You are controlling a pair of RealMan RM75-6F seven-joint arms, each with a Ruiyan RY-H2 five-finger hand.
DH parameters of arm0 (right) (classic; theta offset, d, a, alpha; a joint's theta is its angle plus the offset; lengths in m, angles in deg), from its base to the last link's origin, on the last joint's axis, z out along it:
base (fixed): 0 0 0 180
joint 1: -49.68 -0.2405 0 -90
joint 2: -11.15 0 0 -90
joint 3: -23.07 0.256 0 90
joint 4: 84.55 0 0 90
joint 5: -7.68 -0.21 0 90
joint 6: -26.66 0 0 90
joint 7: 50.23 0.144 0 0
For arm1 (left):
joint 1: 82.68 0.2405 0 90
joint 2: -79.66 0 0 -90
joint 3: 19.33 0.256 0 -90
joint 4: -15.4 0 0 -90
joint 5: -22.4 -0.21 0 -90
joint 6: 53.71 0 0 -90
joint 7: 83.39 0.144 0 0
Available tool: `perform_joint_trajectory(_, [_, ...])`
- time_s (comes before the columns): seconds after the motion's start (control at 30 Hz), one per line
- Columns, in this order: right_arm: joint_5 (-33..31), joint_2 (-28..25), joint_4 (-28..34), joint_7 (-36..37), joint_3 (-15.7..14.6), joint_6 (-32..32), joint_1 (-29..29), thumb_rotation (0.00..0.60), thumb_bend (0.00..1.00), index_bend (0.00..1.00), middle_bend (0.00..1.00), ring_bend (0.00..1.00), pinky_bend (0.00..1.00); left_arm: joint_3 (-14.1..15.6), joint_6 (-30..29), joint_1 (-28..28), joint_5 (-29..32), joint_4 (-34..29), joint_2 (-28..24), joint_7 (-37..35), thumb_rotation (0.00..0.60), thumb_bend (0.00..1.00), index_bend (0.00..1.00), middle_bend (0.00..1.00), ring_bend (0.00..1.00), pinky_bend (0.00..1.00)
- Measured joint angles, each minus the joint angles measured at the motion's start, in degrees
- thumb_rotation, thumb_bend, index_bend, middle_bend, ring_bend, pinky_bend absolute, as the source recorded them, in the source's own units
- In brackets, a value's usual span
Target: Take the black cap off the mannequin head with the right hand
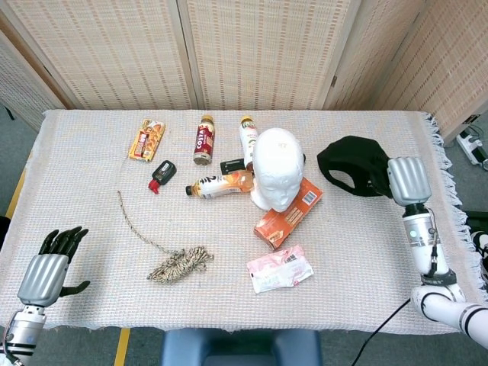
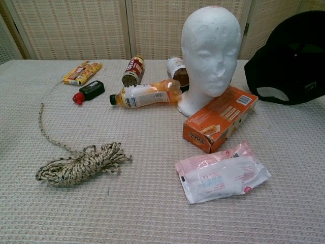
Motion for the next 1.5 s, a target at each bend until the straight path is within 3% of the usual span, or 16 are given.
perform_joint_trajectory(0.27, [0.0, 2.9, -4.2, 0.8, -2.8, -4.4, 0.2, 0.6, 0.85, 0.7, 0.98, 1.0, 1.0, 0.3, 0.0, 0.0, -0.2, -0.5, 0.1, 0.6, 0.6, 0.06, 0.12, 0.11, 0.11, 0.1])
perform_joint_trajectory(0.33, [-0.3, 4.4, -6.2, 0.9, -3.1, -5.8, -0.3, 0.6, 0.81, 0.66, 0.98, 1.0, 1.0, 0.3, 0.0, 0.0, -0.1, -0.7, 0.1, 0.8, 0.6, 0.06, 0.12, 0.11, 0.11, 0.1])
perform_joint_trajectory(0.4, [-0.6, 5.5, -7.9, 0.8, -3.4, -7.4, -0.8, 0.6, 0.69, 0.58, 0.95, 0.97, 1.0, 0.3, 0.0, 0.0, -0.1, -0.9, 0.0, 0.9, 0.6, 0.06, 0.12, 0.1, 0.11, 0.1])
perform_joint_trajectory(0.43, [-0.9, 6.1, -8.7, 0.7, -3.6, -8.6, -1.1, 0.598, 0.57, 0.5, 0.91, 0.93, 1.0, 0.3, 0.0, 0.0, -0.1, -0.9, 0.0, 1.0, 0.6, 0.06, 0.12, 0.1, 0.11, 0.1])
perform_joint_trajectory(0.53, [-1.7, 6.9, -9.6, -0.1, -3.9, -11.1, -1.9, 0.52, 0.31, 0.36, 0.81, 0.83, 1.0, 0.3, 0.0, 0.0, 0.0, -1.0, -0.1, 1.1, 0.6, 0.06, 0.12, 0.1, 0.11, 0.1])
perform_joint_trajectory(0.57, [-2.1, 7.2, -9.8, -0.5, -4.0, -11.8, -2.1, 0.454, 0.17, 0.28, 0.75, 0.77, 0.99, 0.3, 0.0, 0.0, 0.0, -1.0, -0.1, 1.1, 0.6, 0.06, 0.12, 0.1, 0.11, 0.1])
perform_joint_trajectory(0.63, [-2.6, 7.2, -9.8, -1.1, -4.1, -12.8, -2.4, 0.328, 0.01, 0.14, 0.61, 0.62, 0.9, 0.4, 0.0, 0.0, 0.1, -1.0, -0.1, 1.2, 0.6, 0.06, 0.11, 0.1, 0.11, 0.1])
perform_joint_trajectory(0.73, [-3.5, 6.4, -8.2, -2.3, -4.4, -14.9, -2.6, 0.276, 0.0, 0.01, 0.38, 0.39, 0.62, 0.4, 0.0, 0.0, 0.0, -0.9, 0.0, 1.1, 0.6, 0.06, 0.12, 0.11, 0.11, 0.1])
perform_joint_trajectory(0.83, [-4.5, 4.1, -4.3, -4.1, -4.6, -15.5, -2.3, 0.276, 0.0, 0.0, 0.31, 0.29, 0.49, 0.5, -0.1, 0.0, 0.0, -0.7, 0.0, 0.8, 0.6, 0.06, 0.11, 0.1, 0.11, 0.1])
perform_joint_trajectory(1.1, [-4.4, -4.3, 9.2, -7.5, -6.3, -6.2, 4.0, 0.3, 0.03, 0.03, 0.3, 0.29, 0.47, 0.4, -0.3, 0.3, 0.3, 0.2, 0.2, -0.3, 0.6, 0.06, 0.11, 0.1, 0.11, 0.1])
perform_joint_trajectory(1.27, [-2.2, -10.0, 18.3, -9.1, -8.5, 4.6, 11.1, 0.362, 0.08, 0.18, 0.33, 0.31, 0.48, -0.1, -0.6, 0.3, 0.9, 0.4, 0.5, -0.5, 0.6, 0.06, 0.11, 0.11, 0.11, 0.1])
perform_joint_trajectory(1.5, [4.3, -14.2, 26.4, -10.4, -12.9, 19.4, 21.6, 0.368, 0.08, 0.19, 0.33, 0.28, 0.44, -1.0, -1.6, 0.5, 2.1, 0.6, 1.6, 0.1, 0.6, 0.06, 0.11, 0.1, 0.11, 0.1])
